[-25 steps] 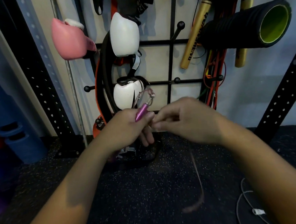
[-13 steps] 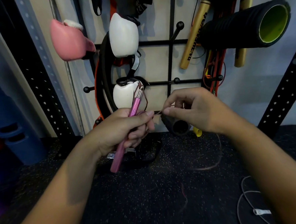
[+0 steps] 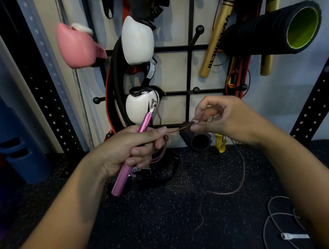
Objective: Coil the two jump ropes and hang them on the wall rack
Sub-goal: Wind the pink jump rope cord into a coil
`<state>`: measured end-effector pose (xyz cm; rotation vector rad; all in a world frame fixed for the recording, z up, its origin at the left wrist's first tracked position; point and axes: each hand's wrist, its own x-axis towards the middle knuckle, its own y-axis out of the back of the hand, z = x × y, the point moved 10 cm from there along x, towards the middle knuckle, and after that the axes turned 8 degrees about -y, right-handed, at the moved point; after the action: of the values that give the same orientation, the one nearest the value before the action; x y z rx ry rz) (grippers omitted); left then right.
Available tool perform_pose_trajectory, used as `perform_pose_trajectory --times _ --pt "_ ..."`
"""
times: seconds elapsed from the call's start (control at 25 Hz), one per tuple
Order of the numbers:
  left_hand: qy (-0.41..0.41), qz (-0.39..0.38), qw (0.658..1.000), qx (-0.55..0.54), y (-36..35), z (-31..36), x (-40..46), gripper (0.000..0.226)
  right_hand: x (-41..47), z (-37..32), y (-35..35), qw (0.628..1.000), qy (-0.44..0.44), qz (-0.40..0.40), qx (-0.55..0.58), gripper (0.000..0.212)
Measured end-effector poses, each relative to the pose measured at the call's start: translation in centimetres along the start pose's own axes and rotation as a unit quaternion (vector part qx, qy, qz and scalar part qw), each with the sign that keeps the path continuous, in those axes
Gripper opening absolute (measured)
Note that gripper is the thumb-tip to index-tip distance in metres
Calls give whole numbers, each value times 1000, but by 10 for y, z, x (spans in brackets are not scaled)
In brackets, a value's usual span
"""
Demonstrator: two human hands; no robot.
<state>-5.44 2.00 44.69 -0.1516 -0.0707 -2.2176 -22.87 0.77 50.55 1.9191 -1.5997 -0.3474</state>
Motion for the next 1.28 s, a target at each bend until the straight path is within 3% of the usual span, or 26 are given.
perform_pose_trajectory --times 0.2,0.48,0.68,0.76,0.92,1.0,1.08,1.12,1.2,1.24,1.28 --pt "-73 84 993 -37 40 8 -5 34 2 19 19 1000 -9 24 14 17" --pt "17 -32 995 -96 -2 -6 -7 32 10 29 16 997 25 58 46 14" --pt "-23 -90 946 -311 -10 14 -9 29 15 55 3 993 -38 48 105 17" --pt "-79 -16 931 -355 -7 25 -3 29 14 57 -16 995 -51 45 74 18" --pt "-205 150 862 -439 8 43 5 34 3 25 -82 999 18 -32 -36 21" --pt "-230 212 896 -315 21 42 7 32 -5 4 -104 993 59 -69 -78 22" --pt "-220 267 936 -62 31 43 0 30 -14 -11 -115 985 70 -111 -108 23" --pt "-208 274 935 84 33 43 -2 29 -18 -18 -114 980 77 -121 -137 23" --pt "-161 233 899 333 25 34 -1 24 -20 -30 -96 973 86 -95 -191 19" --pt "-123 206 884 401 26 24 2 22 -17 -31 -79 975 79 -60 -201 17" --pt "-84 186 893 400 28 13 4 24 -12 -30 -58 978 65 -21 -196 19"
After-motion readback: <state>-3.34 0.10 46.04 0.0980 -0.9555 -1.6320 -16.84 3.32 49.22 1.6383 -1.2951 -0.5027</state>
